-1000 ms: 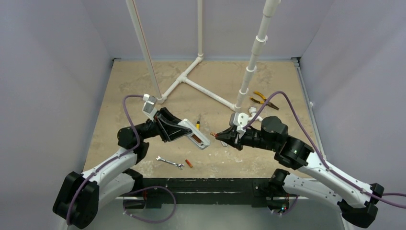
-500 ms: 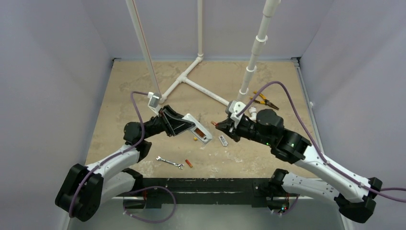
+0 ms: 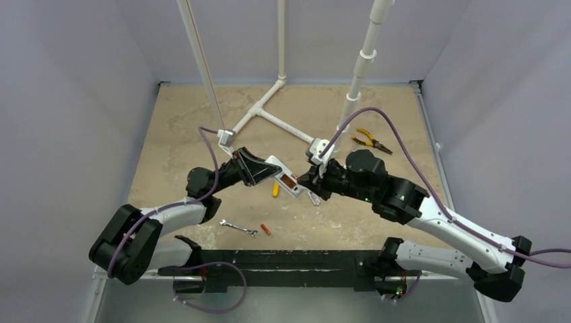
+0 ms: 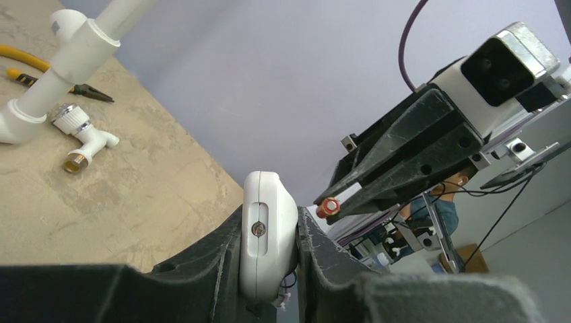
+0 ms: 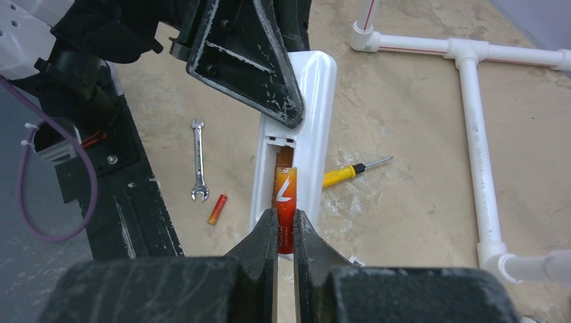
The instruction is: Load the batteries into the remote control
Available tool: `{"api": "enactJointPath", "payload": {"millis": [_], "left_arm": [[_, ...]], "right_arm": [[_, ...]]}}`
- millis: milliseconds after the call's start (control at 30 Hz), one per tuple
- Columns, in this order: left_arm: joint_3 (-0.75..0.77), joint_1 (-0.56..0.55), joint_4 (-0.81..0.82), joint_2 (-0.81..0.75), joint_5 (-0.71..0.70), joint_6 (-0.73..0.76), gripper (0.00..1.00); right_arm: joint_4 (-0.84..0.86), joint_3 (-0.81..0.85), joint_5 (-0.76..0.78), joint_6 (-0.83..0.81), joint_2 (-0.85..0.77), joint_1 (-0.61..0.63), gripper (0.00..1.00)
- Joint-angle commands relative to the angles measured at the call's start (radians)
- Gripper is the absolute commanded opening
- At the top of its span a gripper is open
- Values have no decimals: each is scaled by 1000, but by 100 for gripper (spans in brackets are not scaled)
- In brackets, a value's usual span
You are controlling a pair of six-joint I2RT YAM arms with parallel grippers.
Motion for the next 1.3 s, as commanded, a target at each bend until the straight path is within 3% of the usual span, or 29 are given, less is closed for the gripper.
{"api": "enactJointPath", "payload": {"millis": [0,467,1067,1267], "left_arm": [[5,-9,102,34,-57,-20,0],[22,-26,102,67,-59,-32,0],[21,-29,102,84,-75,-41,0],[19,-32,102,85,-77,-44,0]], "right_arm": [[-47,83,44,72,60,19,0],[-144,169,101,118,219,22,0],[-158,187,130,161,266,22,31],[-153,182,143,160,268,22,33]]}}
